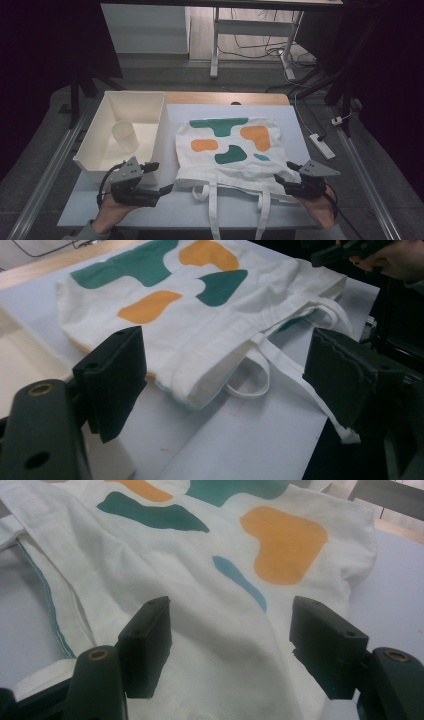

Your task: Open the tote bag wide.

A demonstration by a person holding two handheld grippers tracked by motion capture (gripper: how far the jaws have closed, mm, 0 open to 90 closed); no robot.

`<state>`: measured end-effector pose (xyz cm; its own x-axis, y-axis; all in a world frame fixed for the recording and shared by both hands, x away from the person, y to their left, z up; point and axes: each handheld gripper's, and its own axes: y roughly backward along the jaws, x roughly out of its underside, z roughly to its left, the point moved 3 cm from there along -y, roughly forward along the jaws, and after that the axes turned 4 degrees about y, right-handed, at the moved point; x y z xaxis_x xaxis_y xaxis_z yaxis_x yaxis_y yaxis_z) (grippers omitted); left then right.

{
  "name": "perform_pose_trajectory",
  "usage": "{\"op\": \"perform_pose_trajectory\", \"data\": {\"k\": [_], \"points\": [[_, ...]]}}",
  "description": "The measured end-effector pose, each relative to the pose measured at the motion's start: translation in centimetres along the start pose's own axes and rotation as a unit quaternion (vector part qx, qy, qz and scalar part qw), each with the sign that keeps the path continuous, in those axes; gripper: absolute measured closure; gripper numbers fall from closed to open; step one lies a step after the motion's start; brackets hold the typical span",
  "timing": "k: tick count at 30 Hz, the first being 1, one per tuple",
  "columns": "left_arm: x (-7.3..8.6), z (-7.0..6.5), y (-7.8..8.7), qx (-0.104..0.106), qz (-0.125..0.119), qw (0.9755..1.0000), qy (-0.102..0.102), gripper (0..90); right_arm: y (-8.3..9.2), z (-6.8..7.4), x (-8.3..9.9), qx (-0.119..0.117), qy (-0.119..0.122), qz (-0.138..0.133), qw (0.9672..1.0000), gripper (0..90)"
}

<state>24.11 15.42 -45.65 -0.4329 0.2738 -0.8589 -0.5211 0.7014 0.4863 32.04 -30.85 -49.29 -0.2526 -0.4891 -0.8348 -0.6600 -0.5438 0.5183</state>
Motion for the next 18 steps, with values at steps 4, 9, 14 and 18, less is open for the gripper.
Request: {"op": "perform_pose_trajectory", "data": {"k": [4, 9, 14, 18], "points": [[-0.1, -0.7, -1.9, 0.017, 0.020, 0.9996, -0.014, 17.8, 0.0, 0.0, 0.0, 0.000, -0.001, 0.000, 1.0000, 33.9], [-0.3, -1.2, -3.4, 0.025, 0.033, 0.9988, -0.026, 18.8, -0.1, 0.0, 0.0, -0.001, -0.001, 0.000, 1.0000, 33.9], [-0.6, -1.5, -6.1, 0.035, 0.056, 0.9971, -0.039, 19.2, -0.1, 0.1, 0.0, -0.002, 0.000, 0.000, 1.0000, 33.9], [-0.8, -1.6, -8.1, 0.035, 0.073, 0.9955, -0.049, 19.4, -0.2, 0.2, 0.0, -0.004, 0.001, 0.000, 1.0000, 33.9]]}}
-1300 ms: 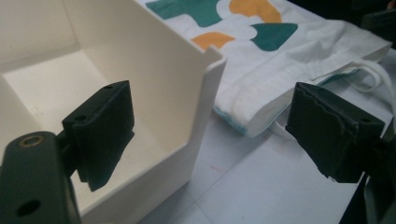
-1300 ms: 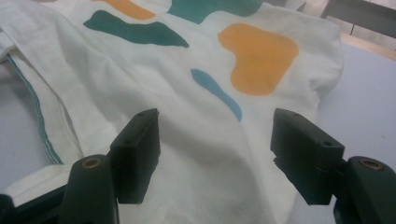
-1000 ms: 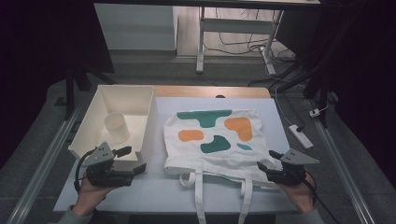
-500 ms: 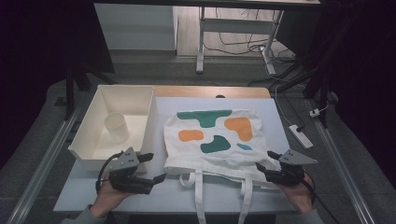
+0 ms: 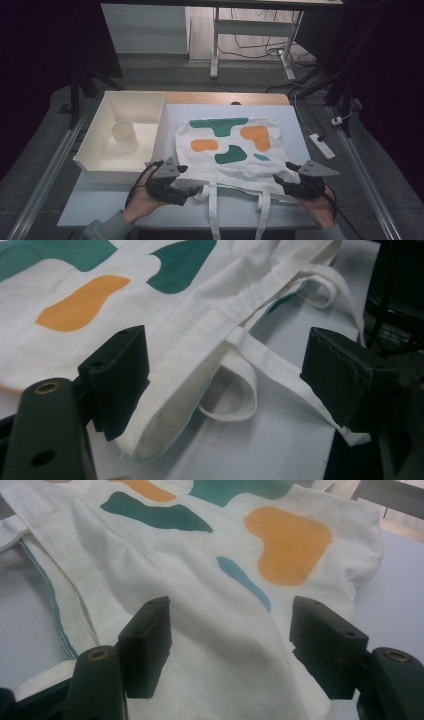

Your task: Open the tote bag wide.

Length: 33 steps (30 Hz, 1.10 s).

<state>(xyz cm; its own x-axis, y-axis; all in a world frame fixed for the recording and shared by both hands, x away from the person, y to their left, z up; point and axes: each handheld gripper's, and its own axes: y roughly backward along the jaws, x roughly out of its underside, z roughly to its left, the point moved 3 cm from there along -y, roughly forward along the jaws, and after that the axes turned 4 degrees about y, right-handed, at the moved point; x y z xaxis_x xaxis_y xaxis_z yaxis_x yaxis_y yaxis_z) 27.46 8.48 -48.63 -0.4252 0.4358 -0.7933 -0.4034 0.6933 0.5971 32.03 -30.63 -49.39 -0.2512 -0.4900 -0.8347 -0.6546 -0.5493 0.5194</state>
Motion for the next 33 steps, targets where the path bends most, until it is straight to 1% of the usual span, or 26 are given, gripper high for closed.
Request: {"op": "perform_pose_trajectory", "data": {"k": [1, 2, 4, 7, 11, 15, 17, 19, 22, 23, 27, 28, 30, 33], "points": [[0.0, 0.0, 0.0, 0.000, 0.000, 1.0000, 0.000, 19.5, 0.0, 0.0, 0.0, -0.001, 0.000, 0.000, 1.0000, 33.9], [-0.2, 0.1, -0.9, 0.001, 0.009, 1.0000, 0.000, 19.6, -0.1, 0.1, 0.0, -0.002, -0.001, 0.001, 1.0000, 33.9], [-0.4, 0.1, -1.7, -0.001, 0.016, 0.9999, -0.002, 19.9, -0.1, 0.2, -0.1, -0.004, 0.000, 0.000, 1.0000, 34.0], [-0.6, 0.2, -2.7, -0.017, 0.025, 0.9995, -0.011, 20.7, -0.1, 0.6, -0.4, -0.006, 0.004, -0.003, 1.0000, 34.0], [-0.8, 0.3, -3.6, -0.018, 0.036, 0.9991, -0.013, 21.6, -0.1, 1.4, -1.1, -0.017, 0.013, -0.010, 0.9997, 34.0], [-1.0, 0.6, -4.4, -0.018, 0.042, 0.9989, -0.009, 22.4, -0.4, 2.9, -1.9, -0.041, 0.020, -0.013, 0.9989, 34.0], [-1.0, 0.7, -4.7, -0.017, 0.043, 0.9989, -0.005, 22.8, -0.7, 4.0, -2.3, -0.056, 0.027, -0.012, 0.9980, 34.1], [-1.0, 0.9, -4.9, -0.019, 0.045, 0.9988, -0.002, 23.0, -1.1, 5.3, -2.7, -0.075, 0.036, -0.009, 0.9964, 34.1], [-1.0, 1.0, -4.9, -0.020, 0.046, 0.9988, -0.002, 23.1, -1.8, 7.5, -3.2, -0.106, 0.054, 0.003, 0.9929, 34.4], [-1.0, 1.0, -4.9, -0.020, 0.046, 0.9988, -0.002, 23.1, -2.0, 8.3, -3.3, -0.118, 0.056, 0.007, 0.9914, 34.5], [-0.9, 1.1, -4.7, -0.022, 0.043, 0.9988, -0.002, 23.1, -3.2, 11.3, -3.5, -0.161, 0.068, 0.031, 0.9842, 34.6], [-0.9, 1.2, -4.6, -0.022, 0.043, 0.9988, -0.001, 23.1, -3.6, 12.1, -3.5, -0.171, 0.071, 0.036, 0.9820, 34.6], [-0.9, 1.3, -4.5, -0.023, 0.043, 0.9988, -0.001, 23.1, -4.2, 13.7, -3.3, -0.195, 0.081, 0.049, 0.9763, 34.6], [-0.9, 1.3, -4.4, -0.024, 0.040, 0.9989, 0.001, 23.4, -4.9, 15.7, -3.2, -0.219, 0.096, 0.066, 0.9687, 34.5]]}}
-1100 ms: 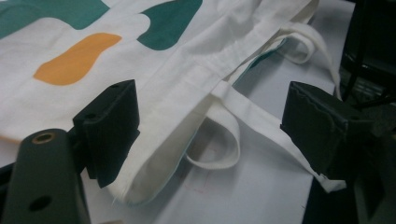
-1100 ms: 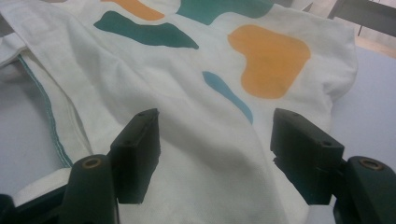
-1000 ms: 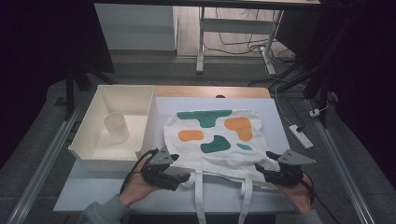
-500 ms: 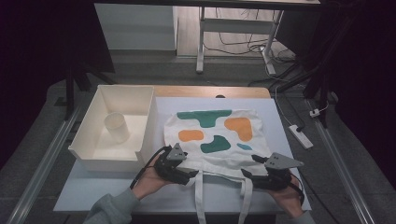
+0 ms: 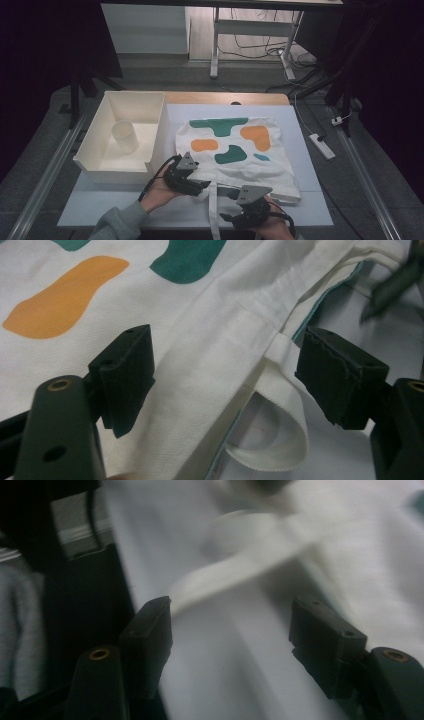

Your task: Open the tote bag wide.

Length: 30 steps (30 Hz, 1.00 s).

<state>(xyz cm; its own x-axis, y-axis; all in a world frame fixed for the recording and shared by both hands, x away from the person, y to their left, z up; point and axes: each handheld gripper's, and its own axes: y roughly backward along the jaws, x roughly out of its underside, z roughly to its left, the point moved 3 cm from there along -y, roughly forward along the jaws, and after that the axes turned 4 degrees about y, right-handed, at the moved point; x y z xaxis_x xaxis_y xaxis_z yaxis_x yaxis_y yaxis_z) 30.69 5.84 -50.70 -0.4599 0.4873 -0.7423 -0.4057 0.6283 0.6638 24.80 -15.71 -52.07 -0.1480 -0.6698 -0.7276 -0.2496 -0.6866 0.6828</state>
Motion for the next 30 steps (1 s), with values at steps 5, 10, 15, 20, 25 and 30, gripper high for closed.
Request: {"op": "perform_pose_trajectory", "data": {"k": [5, 10, 15, 20, 25, 30], "points": [[0.0, 0.1, 0.0, 0.000, 0.002, 1.0000, 0.001, 23.4, -1.5, 1.6, -0.2, -0.028, 0.002, 0.017, 0.9995, 34.5], [0.1, 0.1, -0.2, -0.001, 0.006, 1.0000, 0.001, 23.4, -2.7, 2.5, 0.0, -0.035, 0.007, 0.033, 0.9988, 35.3], [0.2, 0.2, -0.2, -0.003, 0.005, 1.0000, 0.004, 23.3, -3.4, 2.7, 0.3, -0.039, -0.007, 0.047, 0.9981, 45.6], [0.3, 0.2, -0.2, -0.003, 0.007, 1.0000, 0.005, 23.4, -3.4, 2.9, 0.1, -0.049, 0.002, 0.042, 0.9979, 76.7], [0.4, 0.3, 0.0, -0.004, 0.006, 1.0000, 0.005, 23.4, -1.8, 2.4, -0.7, -0.023, 0.031, 0.024, 0.9990, 88.2], [0.3, 0.4, 0.0, -0.003, 0.004, 1.0000, 0.006, 23.4, 1.3, 0.8, -2.1, 0.026, 0.045, -0.009, 0.9986, 88.3]]}}
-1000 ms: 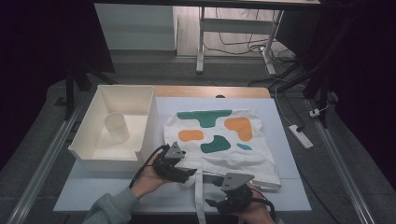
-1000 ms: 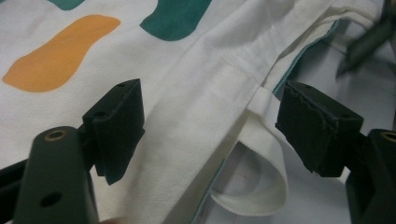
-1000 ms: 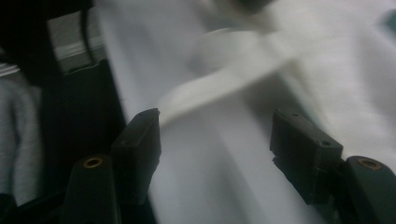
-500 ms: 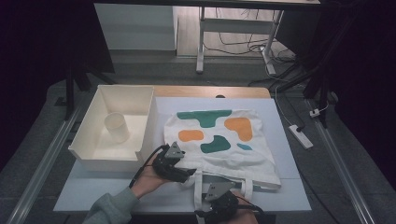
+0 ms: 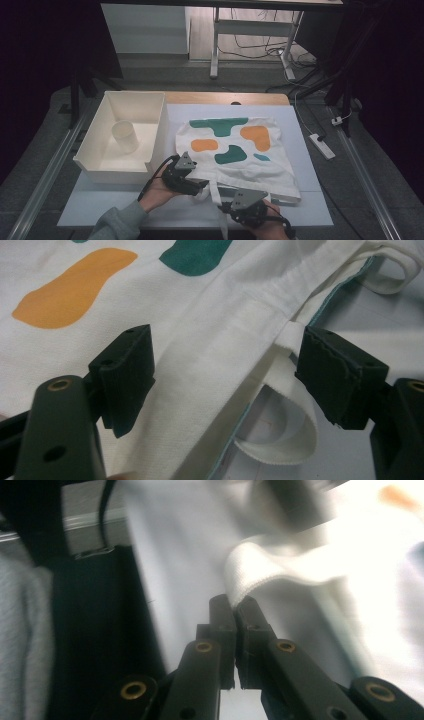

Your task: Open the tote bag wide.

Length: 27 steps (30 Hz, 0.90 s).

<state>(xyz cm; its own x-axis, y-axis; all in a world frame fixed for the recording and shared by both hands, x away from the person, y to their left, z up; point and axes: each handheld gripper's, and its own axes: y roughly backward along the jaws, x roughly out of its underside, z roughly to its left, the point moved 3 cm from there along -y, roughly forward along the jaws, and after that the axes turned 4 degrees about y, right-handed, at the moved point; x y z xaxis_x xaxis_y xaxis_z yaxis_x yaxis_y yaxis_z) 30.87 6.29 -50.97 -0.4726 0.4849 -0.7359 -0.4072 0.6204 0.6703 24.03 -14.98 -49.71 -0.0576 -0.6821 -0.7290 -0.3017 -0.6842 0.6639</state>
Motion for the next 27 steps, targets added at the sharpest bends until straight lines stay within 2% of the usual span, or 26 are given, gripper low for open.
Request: {"op": "perform_pose_trajectory", "data": {"k": [6, 11, 14, 19, 22, 27], "points": [[-0.2, 0.3, 0.1, 0.003, -0.007, 0.9999, 0.007, 23.6, 2.1, -3.2, 0.0, 0.056, -0.016, -0.012, 0.9982, 88.2], [-0.2, 0.3, 0.0, 0.005, -0.006, 0.9999, 0.008, 23.6, 2.8, -6.3, -0.5, 0.091, -0.028, -0.016, 0.9953, 88.1], [-0.3, 0.4, -0.1, 0.006, -0.006, 0.9999, 0.008, 23.6, 2.9, -8.2, -1.0, 0.117, -0.022, -0.022, 0.9926, 87.8], [-0.3, 0.7, -0.2, 0.004, -0.008, 0.9999, 0.012, 23.6, 2.2, -11.1, -2.0, 0.145, -0.017, -0.024, 0.9889, 87.7], [-0.3, 0.8, -0.1, 0.003, -0.010, 0.9999, 0.012, 23.6, 1.1, -12.4, -2.1, 0.166, 0.002, -0.017, 0.9860, 87.1], [-0.3, 0.7, -0.1, -0.001, -0.011, 0.9999, 0.013, 23.6, -0.8, -14.4, -1.4, 0.162, -0.022, -0.004, 0.9866, 87.1]]}}
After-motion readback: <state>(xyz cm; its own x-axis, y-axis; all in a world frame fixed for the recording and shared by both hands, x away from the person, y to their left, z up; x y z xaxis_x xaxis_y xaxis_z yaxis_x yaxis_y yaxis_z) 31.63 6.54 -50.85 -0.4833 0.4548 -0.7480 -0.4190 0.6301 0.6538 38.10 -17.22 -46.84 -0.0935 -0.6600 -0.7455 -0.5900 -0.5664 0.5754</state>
